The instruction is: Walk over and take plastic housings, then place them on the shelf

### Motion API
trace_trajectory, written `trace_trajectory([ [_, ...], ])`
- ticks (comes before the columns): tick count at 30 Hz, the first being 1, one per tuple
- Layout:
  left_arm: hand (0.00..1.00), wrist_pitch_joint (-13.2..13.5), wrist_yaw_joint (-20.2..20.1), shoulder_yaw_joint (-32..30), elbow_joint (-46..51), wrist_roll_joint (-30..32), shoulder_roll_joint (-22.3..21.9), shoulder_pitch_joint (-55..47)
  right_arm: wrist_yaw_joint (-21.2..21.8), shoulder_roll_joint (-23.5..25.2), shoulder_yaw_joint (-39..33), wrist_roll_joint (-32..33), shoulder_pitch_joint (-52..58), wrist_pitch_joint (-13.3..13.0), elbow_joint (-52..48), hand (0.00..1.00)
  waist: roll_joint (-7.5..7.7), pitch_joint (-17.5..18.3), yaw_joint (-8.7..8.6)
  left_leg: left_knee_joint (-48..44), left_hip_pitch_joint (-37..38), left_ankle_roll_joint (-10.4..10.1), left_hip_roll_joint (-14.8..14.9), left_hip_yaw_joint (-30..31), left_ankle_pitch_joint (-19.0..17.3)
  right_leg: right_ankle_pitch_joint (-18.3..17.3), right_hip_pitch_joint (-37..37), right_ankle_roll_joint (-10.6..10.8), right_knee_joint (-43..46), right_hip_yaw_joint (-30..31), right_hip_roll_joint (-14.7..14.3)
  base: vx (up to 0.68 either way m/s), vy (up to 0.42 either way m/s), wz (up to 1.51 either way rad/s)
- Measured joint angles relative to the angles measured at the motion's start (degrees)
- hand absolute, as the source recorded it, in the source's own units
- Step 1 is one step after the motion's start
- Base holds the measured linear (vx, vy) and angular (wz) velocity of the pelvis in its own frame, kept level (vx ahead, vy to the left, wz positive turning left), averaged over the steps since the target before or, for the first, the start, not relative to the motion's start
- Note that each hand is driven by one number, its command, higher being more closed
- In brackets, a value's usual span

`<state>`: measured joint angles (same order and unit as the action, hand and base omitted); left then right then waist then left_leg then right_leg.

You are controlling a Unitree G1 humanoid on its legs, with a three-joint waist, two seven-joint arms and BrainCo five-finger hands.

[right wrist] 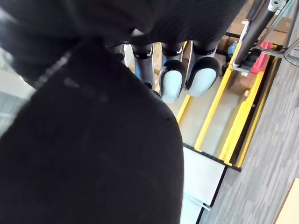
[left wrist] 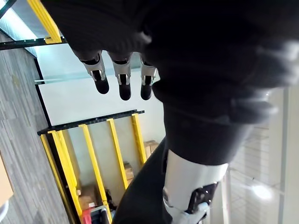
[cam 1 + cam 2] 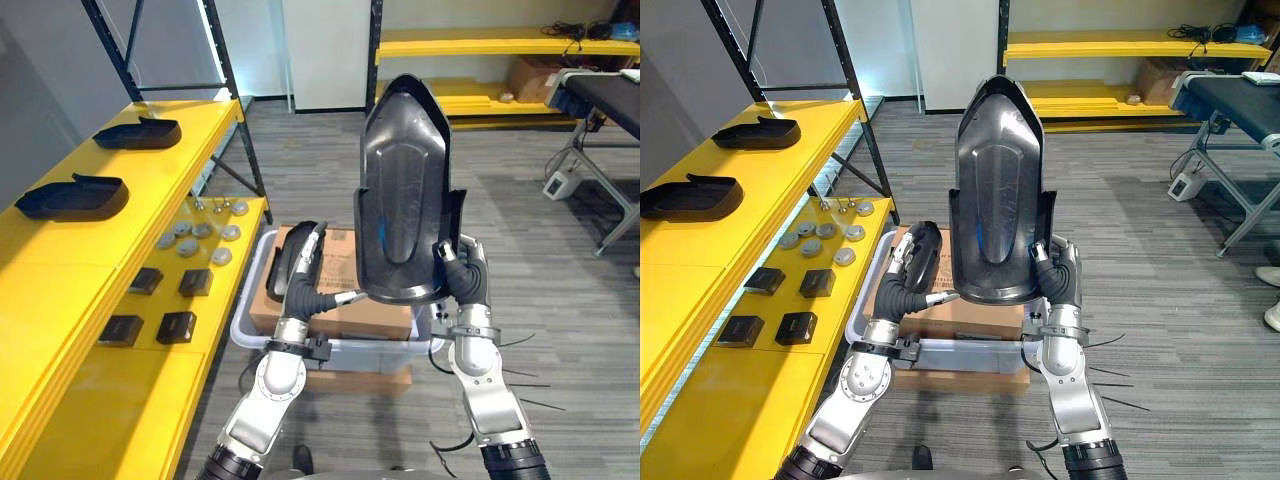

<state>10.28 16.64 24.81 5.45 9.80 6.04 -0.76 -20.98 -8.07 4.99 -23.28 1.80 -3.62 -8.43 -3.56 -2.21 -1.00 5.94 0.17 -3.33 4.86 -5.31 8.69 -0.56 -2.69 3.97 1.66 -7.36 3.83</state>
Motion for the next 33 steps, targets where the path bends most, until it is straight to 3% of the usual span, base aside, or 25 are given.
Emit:
trace_trajectory([
  [6, 0.00, -0.53, 0.05, 0.03, -1.53, -0.24, -0.05, -0.01, -0.11, -0.44, 0.12, -2.80, 0.53, 0.64, 0.11, 1.00, 0.03, 0.17, 0.00, 0.00, 0.07, 0.00, 0.03, -0.28, 0.00, 0.36, -0.37, -0.14, -0.94, 0.23, -0.11, 0.00, 0.004, -0.02],
  [10, 0.00, -1.36, 0.00, -0.08, -3.46, -3.36, -0.27, -0.06, -0.12, 0.27, 0.11, -4.11, 1.53, 1.73, 0.37, 1.00, 0.09, 0.21, -0.01, 0.01, 0.23, 0.00, 0.02, -0.26, 0.00, 0.47, -0.58, 0.04, -1.05, 0.18, -0.10, 0.00, 0.000, 0.00],
  [24, 0.00, -2.58, -0.38, -0.59, -8.00, -11.23, -1.37, -0.37, -0.06, 2.13, 0.26, -4.81, 3.15, 1.81, 2.77, 1.00, 0.29, 0.33, 0.02, 0.02, 0.45, -0.11, 0.04, -0.28, -0.17, 0.47, -1.07, 0.01, -1.67, 0.15, -0.09, 0.00, 0.000, 0.00],
  [33, 0.00, -2.67, -0.36, -0.96, -8.47, -11.37, -1.39, -0.85, 0.96, 2.05, 1.00, -6.57, 4.06, 1.81, 5.90, 1.00, 0.94, 0.77, 0.08, 0.02, 0.45, -0.21, 0.04, -0.43, -0.39, 0.63, -1.07, 0.26, -1.86, 0.30, -0.14, 0.00, 0.000, 0.00],
])
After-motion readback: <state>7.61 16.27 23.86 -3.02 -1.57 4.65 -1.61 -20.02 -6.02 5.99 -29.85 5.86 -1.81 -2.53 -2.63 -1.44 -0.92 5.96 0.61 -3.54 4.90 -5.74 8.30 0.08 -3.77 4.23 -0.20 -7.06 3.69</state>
